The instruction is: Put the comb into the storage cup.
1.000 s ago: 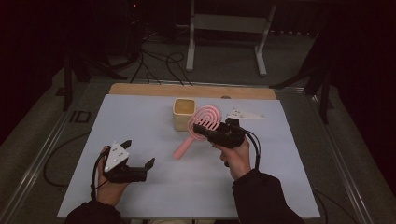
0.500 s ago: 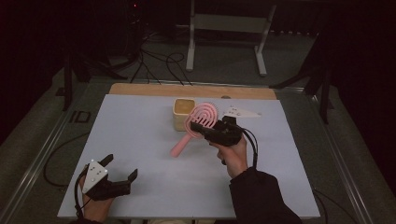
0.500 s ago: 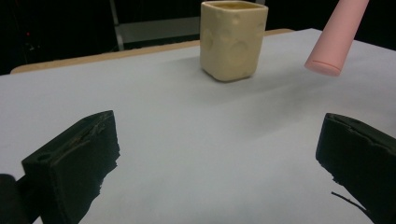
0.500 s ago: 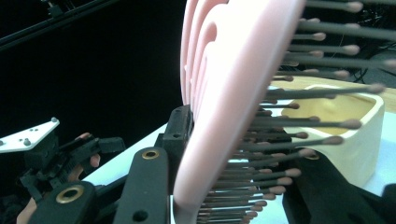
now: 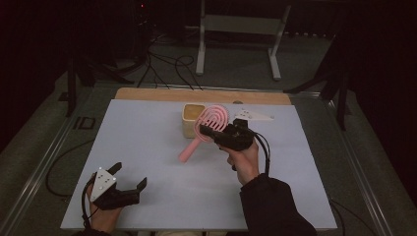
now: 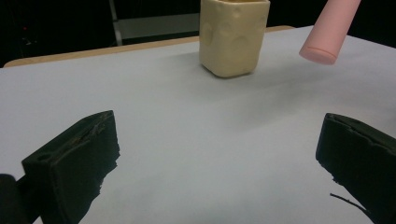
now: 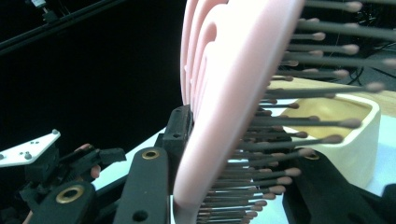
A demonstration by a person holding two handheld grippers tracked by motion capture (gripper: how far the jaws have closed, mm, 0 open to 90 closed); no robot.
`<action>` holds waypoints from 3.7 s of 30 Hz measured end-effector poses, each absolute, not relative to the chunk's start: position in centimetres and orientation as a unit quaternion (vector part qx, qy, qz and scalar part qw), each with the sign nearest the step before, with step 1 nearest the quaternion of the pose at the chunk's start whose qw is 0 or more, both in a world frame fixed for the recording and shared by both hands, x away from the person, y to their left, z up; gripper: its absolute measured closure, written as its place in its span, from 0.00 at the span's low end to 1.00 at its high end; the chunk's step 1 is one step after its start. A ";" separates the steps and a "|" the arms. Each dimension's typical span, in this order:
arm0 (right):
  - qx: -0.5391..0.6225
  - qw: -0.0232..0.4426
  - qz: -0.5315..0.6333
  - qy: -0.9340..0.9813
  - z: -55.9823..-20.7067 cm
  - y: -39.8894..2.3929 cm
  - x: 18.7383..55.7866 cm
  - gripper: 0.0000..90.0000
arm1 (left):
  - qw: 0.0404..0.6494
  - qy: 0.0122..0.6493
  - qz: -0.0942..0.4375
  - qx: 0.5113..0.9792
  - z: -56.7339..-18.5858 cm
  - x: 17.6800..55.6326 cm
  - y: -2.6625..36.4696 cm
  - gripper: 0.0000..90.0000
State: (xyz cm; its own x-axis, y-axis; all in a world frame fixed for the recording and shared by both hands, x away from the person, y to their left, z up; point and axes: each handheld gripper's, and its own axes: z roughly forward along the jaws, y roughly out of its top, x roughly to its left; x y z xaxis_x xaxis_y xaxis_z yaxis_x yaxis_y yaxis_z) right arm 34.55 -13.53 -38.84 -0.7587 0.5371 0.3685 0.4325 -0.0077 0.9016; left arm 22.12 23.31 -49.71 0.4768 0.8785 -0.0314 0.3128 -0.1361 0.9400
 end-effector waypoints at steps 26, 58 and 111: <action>0.349 0.047 0.625 0.697 -37.2 -13.4 35.6 0.71 | 0.501 0.424 0.280 0.701 -49.8 22.2 23.1 0.00; 0.359 0.068 0.623 0.692 -35.6 -14.2 37.6 0.71 | 0.495 0.424 0.286 0.702 -49.9 22.2 22.9 0.00; 0.375 0.129 0.605 0.691 -32.1 -14.1 41.6 0.71 | 0.501 0.428 0.288 0.695 -49.8 22.1 23.1 0.00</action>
